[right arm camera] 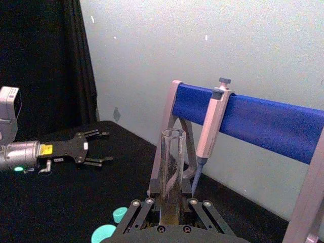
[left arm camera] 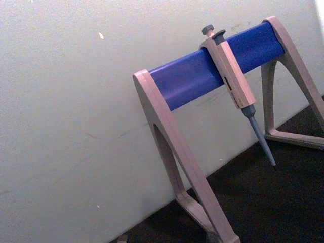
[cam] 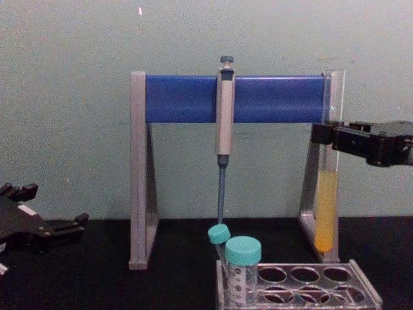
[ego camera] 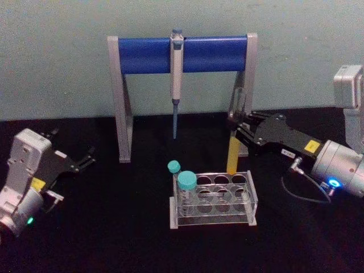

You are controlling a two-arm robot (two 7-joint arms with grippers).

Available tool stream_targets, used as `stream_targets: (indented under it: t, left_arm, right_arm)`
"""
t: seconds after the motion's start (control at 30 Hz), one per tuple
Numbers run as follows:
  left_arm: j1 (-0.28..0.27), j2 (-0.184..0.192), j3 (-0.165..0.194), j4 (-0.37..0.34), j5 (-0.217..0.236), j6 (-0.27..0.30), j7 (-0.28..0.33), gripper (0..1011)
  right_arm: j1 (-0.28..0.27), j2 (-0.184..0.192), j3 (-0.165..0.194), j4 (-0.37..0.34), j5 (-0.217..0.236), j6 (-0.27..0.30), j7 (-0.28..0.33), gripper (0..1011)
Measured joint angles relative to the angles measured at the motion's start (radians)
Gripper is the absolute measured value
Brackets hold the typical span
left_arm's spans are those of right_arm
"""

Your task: Pick up the test tube from the test tube rack, shake it, then place it back into the test tube rack.

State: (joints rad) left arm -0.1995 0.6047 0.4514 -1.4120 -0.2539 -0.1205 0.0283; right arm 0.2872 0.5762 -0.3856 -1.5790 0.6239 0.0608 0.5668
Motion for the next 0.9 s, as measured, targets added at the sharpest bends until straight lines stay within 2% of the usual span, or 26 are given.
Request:
stream_targets:
  t: [0.4,0.9]
  left_arm:
    - [0.0,0.0,0.0,0.0,0.0,0.0,0.0,1001]
    - [0.0,0.0,0.0,0.0,0.0,0.0,0.0,1001]
  right_arm:
    - [0.028,-0.015,-0.032,0.053,0.003,-0.029,0.023,233]
    - [0.055,-0.038,-0.067,0.124,-0.015,-0.036,0.035,233]
